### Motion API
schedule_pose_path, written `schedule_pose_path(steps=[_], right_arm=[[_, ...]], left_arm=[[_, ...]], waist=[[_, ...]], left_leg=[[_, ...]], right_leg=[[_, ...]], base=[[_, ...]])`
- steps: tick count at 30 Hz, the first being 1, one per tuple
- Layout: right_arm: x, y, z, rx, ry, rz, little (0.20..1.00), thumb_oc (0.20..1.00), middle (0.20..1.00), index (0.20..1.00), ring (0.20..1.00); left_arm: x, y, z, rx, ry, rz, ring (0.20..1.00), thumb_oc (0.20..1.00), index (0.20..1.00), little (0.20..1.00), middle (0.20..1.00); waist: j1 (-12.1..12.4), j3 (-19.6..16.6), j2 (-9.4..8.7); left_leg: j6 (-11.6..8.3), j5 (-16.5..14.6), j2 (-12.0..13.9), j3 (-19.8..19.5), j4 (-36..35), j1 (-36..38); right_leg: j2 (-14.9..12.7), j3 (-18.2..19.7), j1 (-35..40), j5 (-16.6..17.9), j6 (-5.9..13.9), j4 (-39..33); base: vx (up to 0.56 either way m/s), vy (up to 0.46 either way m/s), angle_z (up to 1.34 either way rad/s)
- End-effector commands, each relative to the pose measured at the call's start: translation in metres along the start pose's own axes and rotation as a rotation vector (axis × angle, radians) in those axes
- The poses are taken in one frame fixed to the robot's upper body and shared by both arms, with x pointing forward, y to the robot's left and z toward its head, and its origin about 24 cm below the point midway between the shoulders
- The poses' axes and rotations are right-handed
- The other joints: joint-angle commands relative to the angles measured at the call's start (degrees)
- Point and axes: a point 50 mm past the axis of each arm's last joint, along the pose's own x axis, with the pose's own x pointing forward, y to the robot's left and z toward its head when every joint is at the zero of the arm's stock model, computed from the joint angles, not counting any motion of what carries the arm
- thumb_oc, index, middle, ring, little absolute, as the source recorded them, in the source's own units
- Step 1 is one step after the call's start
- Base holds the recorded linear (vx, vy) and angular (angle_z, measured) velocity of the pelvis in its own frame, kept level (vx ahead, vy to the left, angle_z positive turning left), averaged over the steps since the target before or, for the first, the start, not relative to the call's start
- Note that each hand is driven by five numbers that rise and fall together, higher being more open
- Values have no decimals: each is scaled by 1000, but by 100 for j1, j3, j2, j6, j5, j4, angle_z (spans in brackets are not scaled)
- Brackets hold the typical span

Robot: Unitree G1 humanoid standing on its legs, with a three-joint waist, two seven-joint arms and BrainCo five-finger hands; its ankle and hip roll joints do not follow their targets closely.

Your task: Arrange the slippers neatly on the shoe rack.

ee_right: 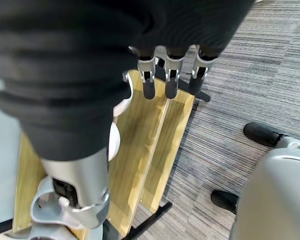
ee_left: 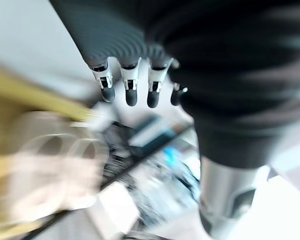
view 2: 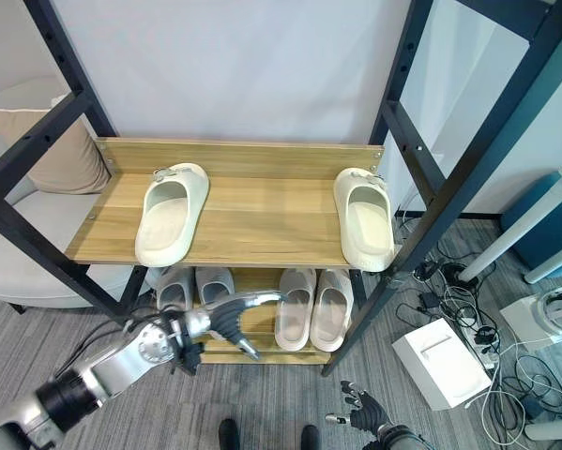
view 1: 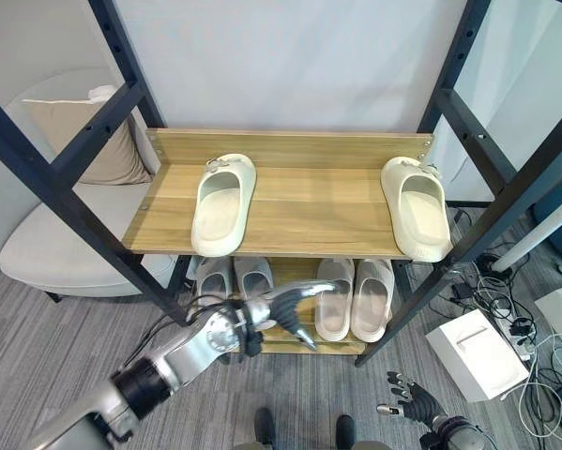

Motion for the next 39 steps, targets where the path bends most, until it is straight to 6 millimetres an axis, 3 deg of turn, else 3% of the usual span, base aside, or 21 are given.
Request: schedule_pose_path(steps=[1,2,3,7,9,10,11,12,13,14,17,18,20,23,30,35,39], right_arm=[[9,-8,39,-4,-148,-33,1000,1000,1000,1000,1000],[9,-8,39,-3,-150,-34,1000,1000,1000,1000,1000],[12,-7,43,-15,-156,-34,1000,1000,1000,1000,1000],[12,-1,48,-7,-178,-6,1000,1000,1000,1000,1000],[13,3,47,10,-177,0,1000,1000,1000,1000,1000],[12,9,45,30,-181,9,1000,1000,1000,1000,1000],[12,9,45,28,-180,9,1000,1000,1000,1000,1000],[12,13,45,32,-183,16,1000,1000,1000,1000,1000],[11,21,41,40,-178,40,1000,1000,1000,1000,1000],[11,21,41,40,-178,40,1000,1000,1000,1000,1000],[11,25,40,37,-179,48,1000,1000,1000,1000,1000],[12,26,40,25,-185,49,1000,1000,1000,1000,1000],[10,26,42,23,-200,47,1000,1000,1000,1000,1000],[8,27,40,25,-203,56,1000,1000,1000,1000,1000],[7,26,43,20,-217,54,1000,1000,1000,1000,1000],[4,27,41,18,-223,60,1000,1000,1000,1000,1000],[4,28,39,27,-219,56,1000,1000,1000,1000,1000]], left_arm=[[7,39,25,-116,-188,82,1000,1000,1000,1000,1000],[7,40,26,-116,-189,81,1000,1000,1000,1000,1000],[10,51,42,-181,-288,101,1000,1000,1000,1000,1000],[6,76,64,-298,-440,209,1000,1000,1000,1000,1000],[-3,90,66,-352,-489,352,1000,1000,1000,1000,1000],[-16,108,67,-316,-515,513,1000,1000,1000,1000,1000],[-17,108,67,-316,-514,516,1000,1000,1000,1000,1000],[-27,120,63,-251,-490,643,1000,1000,1000,1000,1000],[-48,142,52,-62,-387,904,1000,1000,1000,1000,1000],[-48,142,52,-59,-385,907,1000,1000,1000,1000,1000],[-63,156,36,167,-211,1090,1000,1000,1000,1000,1000],[-70,165,29,347,-93,1129,1000,1000,1000,1000,1000],[-76,176,9,525,80,1153,1000,1000,1000,1000,1000],[-82,177,-23,605,288,1110,1000,1000,1000,1000,1000],[-85,175,-51,653,462,1047,1000,1000,1000,1000,1000],[-105,172,-83,692,679,1004,1000,1000,1000,1000,1000],[-113,173,-87,684,711,1036,1000,1000,1000,1000,1000]], waist=[[33,101,22],[34,115,19],[40,77,50],[55,11,62],[79,-24,65],[124,-68,35],[113,-68,40],[144,-91,19],[160,-133,-24],[152,-130,-23],[168,-188,-55],[179,-221,-57],[160,-249,-56],[130,-252,-61],[91,-213,-62],[30,-150,-64],[13,-133,-52]], left_leg=[[-311,-141,100,-211,-33,119],[-312,-141,100,-216,-33,121],[-317,-136,97,-227,-33,137],[-325,-139,98,-268,-33,190],[-328,-143,99,-294,-33,223],[-334,-152,94,-308,-33,242],[-334,-154,93,-310,-33,247],[-339,-160,94,-318,-33,257],[-349,-192,96,-326,-33,298],[-349,-194,95,-328,-33,302],[-354,-231,84,-327,-33,341],[-356,-248,80,-319,-33,362],[-349,-277,74,-296,-33,386],[-323,-301,61,-265,-33,384],[-298,-316,53,-225,-33,349],[-280,-320,76,-125,-33,319],[-282,-324,74,-107,-33,303]], right_leg=[[-232,-321,79,-198,474,437],[-232,-327,85,-199,474,437],[-228,-346,118,-216,466,440],[-211,-365,184,-242,441,430],[-209,-391,240,-264,420,412],[-206,-411,292,-281,409,390],[-206,-414,299,-283,410,388],[-204,-429,325,-289,403,373],[-200,-459,395,-320,392,345],[-200,-461,401,-322,392,344],[-203,-482,471,-348,392,312],[-205,-491,511,-360,398,295],[-222,-505,536,-358,420,270],[-236,-463,515,-335,444,246],[-236,-400,455,-307,457,222],[-223,-281,355,-259,470,185],[-230,-266,324,-250,479,181]], base=[[-8,-41,-4],[6,-48,0],[16,-29,3],[29,-34,10],[59,-28,17],[60,-23,11],[60,-23,6],[69,-36,3],[69,-36,6],[67,-35,6],[62,-9,7],[86,5,9],[80,20,5],[57,28,-1],[6,10,-6],[10,7,-12],[1,8,-7]])
